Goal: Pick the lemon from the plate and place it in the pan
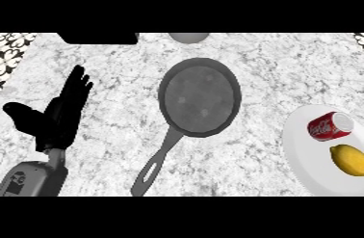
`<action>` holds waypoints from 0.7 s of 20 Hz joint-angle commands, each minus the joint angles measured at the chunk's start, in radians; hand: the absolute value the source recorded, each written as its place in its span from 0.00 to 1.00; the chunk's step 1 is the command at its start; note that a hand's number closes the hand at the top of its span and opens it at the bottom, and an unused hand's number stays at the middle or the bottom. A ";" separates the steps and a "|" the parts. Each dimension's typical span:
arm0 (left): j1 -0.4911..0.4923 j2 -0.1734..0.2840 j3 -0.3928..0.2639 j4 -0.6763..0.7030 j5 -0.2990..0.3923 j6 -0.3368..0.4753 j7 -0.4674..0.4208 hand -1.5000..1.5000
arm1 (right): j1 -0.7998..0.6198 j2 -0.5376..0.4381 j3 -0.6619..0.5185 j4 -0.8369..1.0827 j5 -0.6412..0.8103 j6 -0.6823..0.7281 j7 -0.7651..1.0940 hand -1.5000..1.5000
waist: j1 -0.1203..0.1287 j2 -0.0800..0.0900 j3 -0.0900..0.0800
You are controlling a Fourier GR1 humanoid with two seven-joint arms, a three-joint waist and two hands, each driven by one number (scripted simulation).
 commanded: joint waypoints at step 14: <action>-0.034 0.014 0.014 0.011 0.011 -0.049 0.018 0.50 | 0.015 -0.260 0.321 -0.021 0.629 -0.252 -0.520 0.00 | 0.025 0.000 -0.007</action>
